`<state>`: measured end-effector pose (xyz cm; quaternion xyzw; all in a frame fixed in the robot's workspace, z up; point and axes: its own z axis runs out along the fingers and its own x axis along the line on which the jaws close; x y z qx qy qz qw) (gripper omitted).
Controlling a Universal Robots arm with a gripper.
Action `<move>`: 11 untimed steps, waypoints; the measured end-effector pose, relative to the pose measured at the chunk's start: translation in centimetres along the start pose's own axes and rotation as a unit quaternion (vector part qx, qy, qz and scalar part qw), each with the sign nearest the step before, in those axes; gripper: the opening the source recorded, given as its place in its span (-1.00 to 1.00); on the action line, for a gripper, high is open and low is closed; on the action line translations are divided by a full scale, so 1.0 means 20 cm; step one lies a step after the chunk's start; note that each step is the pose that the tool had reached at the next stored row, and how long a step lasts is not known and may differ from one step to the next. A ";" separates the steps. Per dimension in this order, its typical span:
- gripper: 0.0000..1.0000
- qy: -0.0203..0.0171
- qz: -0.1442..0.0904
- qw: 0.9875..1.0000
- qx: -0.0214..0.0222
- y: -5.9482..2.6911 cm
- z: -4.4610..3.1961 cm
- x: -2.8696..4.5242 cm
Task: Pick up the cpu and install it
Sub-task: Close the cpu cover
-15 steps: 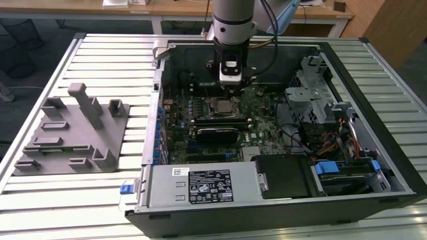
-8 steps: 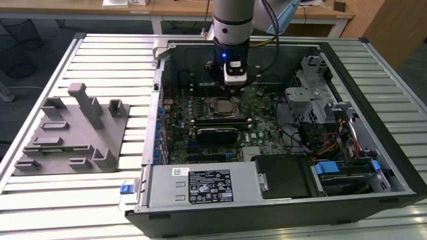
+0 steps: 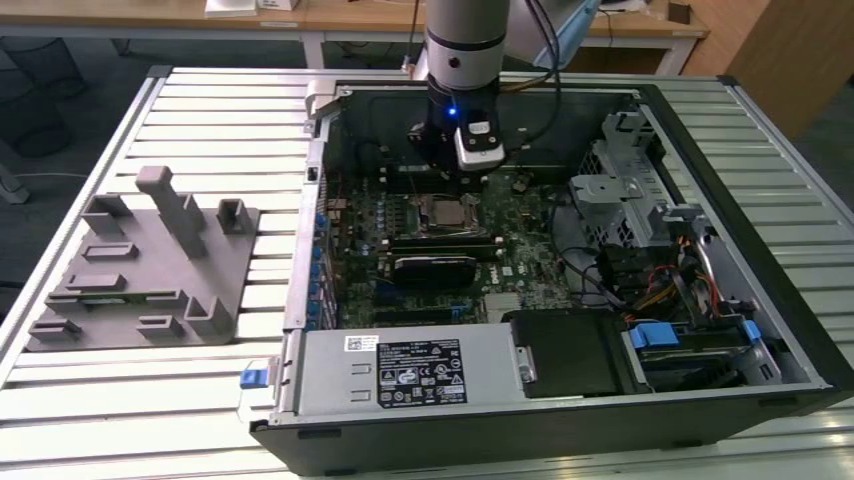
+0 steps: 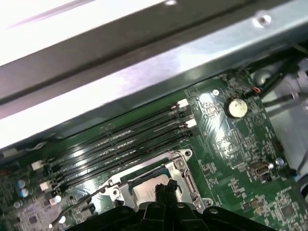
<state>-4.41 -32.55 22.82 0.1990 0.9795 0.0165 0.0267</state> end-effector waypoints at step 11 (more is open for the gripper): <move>-0.79 0.004 -0.087 0.996 -0.004 0.000 0.002 0.000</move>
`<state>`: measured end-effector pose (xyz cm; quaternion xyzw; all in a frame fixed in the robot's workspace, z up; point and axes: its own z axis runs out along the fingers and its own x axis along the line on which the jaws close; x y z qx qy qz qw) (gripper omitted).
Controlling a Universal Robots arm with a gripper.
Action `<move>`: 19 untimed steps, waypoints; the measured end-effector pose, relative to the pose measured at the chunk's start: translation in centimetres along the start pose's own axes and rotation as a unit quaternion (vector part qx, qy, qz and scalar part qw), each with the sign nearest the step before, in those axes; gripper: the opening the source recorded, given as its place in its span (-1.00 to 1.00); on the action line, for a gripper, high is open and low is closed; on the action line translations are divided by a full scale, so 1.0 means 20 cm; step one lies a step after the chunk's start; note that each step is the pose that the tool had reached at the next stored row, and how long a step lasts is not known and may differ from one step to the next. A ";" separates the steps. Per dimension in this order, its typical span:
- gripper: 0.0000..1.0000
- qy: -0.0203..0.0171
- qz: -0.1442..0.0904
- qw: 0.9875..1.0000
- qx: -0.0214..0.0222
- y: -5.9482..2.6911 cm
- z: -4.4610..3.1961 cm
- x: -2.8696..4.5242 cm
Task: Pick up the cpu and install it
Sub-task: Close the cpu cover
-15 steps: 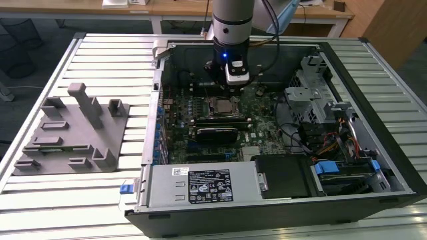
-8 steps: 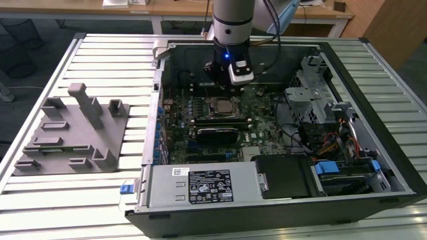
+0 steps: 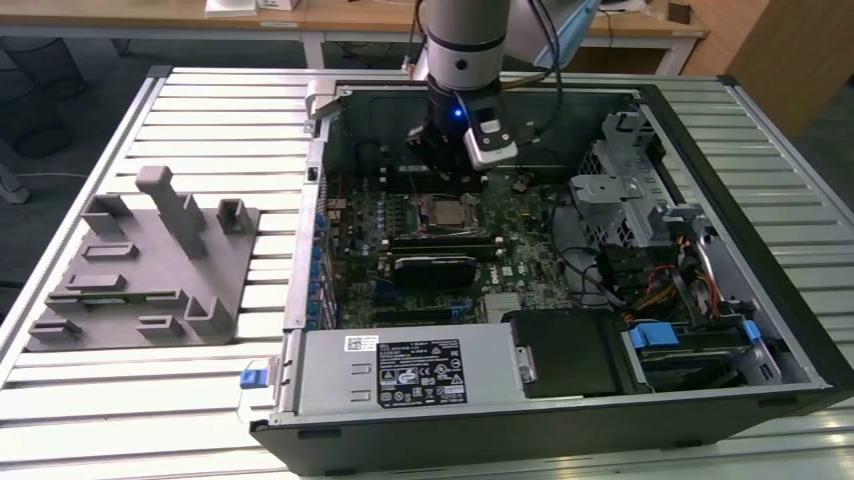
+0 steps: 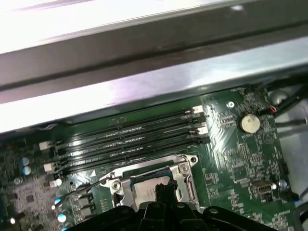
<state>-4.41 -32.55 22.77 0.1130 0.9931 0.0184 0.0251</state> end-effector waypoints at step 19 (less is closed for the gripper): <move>-0.79 0.001 -0.076 0.997 0.009 -0.047 0.020 -0.008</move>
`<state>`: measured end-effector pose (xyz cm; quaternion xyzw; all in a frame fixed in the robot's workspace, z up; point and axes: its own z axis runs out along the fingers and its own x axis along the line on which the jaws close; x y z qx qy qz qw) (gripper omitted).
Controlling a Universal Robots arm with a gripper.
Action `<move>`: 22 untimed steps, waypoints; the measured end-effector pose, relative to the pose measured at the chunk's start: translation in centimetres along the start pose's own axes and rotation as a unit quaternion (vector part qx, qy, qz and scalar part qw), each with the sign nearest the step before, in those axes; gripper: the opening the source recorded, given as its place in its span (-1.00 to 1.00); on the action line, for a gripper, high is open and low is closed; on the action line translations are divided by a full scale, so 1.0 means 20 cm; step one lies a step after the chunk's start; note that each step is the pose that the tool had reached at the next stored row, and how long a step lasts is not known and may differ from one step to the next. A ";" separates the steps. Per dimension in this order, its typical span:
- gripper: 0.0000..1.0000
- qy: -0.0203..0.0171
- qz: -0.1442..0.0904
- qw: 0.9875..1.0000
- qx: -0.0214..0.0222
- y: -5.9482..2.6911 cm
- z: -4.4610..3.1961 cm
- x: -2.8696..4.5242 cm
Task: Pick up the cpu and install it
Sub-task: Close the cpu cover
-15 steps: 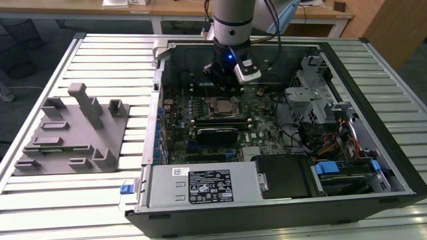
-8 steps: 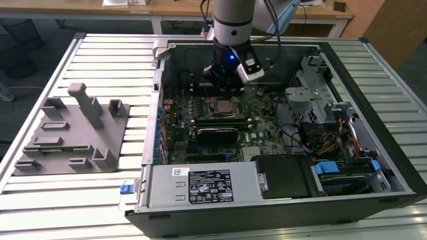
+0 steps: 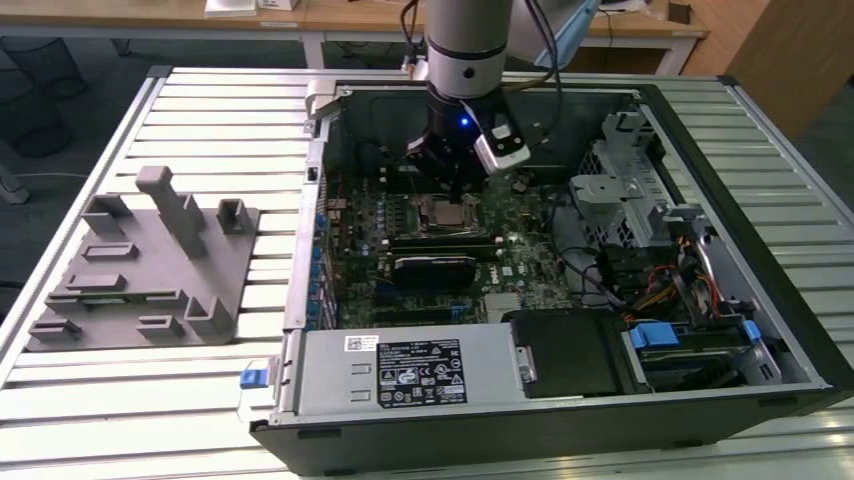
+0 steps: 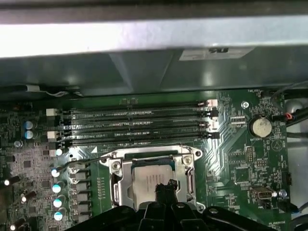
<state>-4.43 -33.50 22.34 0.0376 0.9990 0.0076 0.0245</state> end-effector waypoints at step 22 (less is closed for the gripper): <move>-0.79 0.000 0.000 1.000 0.000 -0.015 0.071 0.141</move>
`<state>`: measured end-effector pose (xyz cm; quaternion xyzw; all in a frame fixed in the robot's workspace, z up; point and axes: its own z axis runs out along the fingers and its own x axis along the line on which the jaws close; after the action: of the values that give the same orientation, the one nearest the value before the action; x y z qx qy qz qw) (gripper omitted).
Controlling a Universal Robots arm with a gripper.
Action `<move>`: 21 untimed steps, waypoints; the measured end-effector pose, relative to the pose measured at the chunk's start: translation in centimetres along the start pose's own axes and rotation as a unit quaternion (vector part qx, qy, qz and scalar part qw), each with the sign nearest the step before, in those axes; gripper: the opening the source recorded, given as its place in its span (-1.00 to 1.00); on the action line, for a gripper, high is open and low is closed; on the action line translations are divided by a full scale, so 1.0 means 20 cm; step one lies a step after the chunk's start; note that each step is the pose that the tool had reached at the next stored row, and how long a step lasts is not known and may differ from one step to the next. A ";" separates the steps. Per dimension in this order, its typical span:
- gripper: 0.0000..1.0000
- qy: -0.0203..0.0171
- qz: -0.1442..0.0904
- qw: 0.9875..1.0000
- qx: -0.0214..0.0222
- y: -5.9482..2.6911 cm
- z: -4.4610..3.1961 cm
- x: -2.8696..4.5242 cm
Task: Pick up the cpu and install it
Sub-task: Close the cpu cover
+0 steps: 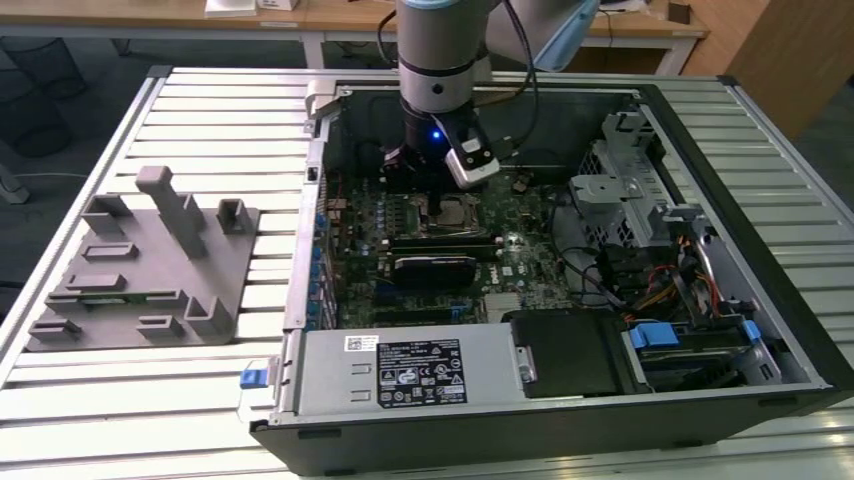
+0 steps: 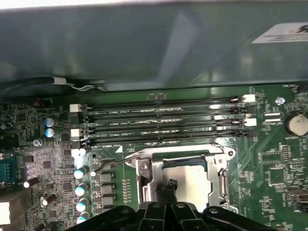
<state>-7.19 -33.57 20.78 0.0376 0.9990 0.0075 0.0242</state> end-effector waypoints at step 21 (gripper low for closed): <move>-0.79 0.000 0.000 1.000 0.000 -0.005 0.042 0.050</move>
<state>-8.15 -33.59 19.88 0.0376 0.9990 0.0075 0.0239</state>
